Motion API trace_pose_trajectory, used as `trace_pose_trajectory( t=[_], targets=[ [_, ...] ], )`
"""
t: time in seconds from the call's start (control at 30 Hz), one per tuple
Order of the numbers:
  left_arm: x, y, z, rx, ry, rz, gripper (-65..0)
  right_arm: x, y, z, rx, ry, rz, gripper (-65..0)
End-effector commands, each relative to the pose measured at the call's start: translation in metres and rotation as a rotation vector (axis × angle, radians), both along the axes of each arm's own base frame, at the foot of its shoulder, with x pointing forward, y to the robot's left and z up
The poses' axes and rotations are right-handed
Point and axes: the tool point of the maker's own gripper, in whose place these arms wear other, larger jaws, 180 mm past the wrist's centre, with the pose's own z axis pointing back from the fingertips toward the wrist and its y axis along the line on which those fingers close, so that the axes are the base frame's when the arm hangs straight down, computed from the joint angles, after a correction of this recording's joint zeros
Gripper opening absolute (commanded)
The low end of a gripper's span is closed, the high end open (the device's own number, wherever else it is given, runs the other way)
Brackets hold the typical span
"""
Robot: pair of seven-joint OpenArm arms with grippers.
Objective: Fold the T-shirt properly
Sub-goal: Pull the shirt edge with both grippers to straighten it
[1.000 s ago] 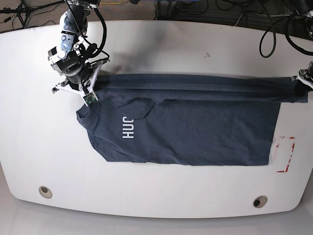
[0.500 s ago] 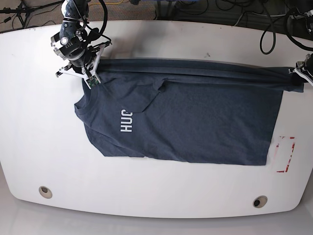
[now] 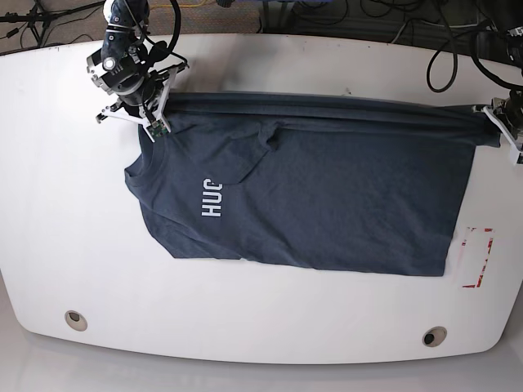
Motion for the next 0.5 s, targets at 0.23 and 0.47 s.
trace_pose_trajectory(
  t=[0.23,0.47],
  targets=[
    [-0.022,0.026,0.005,0.097,0.038,-0.003,-65.0,-0.016,-0.01,-0.003,-0.047,0.037,-0.011,-65.0],
    [-0.043,0.029,-0.002,0.099,0.083,-0.004,-65.0,-0.025,-0.01,-0.008,-0.046,0.06,-0.011,-61.7]
  ],
)
